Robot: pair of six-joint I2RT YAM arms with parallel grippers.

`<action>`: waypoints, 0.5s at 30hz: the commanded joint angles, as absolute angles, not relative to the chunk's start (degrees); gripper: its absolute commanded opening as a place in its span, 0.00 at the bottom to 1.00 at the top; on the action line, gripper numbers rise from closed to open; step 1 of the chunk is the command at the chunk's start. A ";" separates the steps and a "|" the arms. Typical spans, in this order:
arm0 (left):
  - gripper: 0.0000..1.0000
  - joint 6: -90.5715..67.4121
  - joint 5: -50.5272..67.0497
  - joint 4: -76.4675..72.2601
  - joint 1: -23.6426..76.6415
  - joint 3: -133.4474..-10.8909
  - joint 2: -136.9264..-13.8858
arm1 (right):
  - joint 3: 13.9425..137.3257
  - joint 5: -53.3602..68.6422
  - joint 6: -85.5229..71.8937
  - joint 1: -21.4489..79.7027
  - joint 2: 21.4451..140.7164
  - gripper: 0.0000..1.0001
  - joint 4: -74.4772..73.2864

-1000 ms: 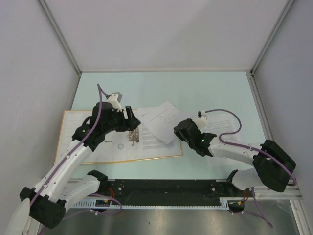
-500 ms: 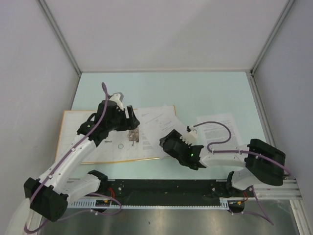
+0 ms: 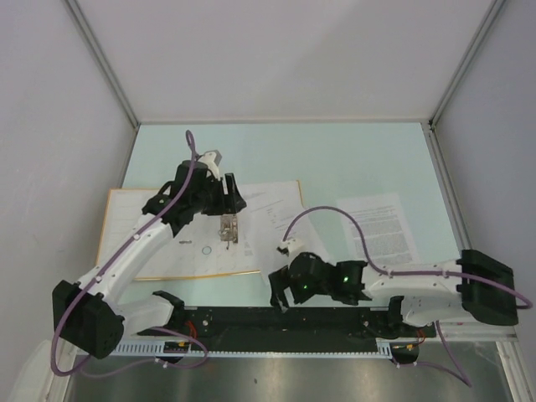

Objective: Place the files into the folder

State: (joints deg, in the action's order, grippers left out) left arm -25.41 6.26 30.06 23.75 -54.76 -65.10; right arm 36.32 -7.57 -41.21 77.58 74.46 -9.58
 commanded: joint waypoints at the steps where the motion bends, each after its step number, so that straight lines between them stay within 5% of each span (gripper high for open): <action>1: 0.72 -25.31 11.70 24.97 26.43 -56.08 -67.05 | 36.12 -1.86 -33.05 66.83 64.18 0.99 -12.82; 7: 0.66 -26.89 4.58 22.51 34.00 -56.42 -74.96 | 37.17 13.84 -30.59 35.36 62.83 0.91 -10.04; 15: 0.47 -30.49 -5.09 16.35 39.99 -54.06 -85.77 | 44.03 17.93 -22.60 26.98 80.48 0.88 -8.52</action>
State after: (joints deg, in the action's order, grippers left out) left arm -27.70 0.71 22.26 38.04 -54.81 -83.09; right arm 39.24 13.45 -29.06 27.79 75.37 -9.19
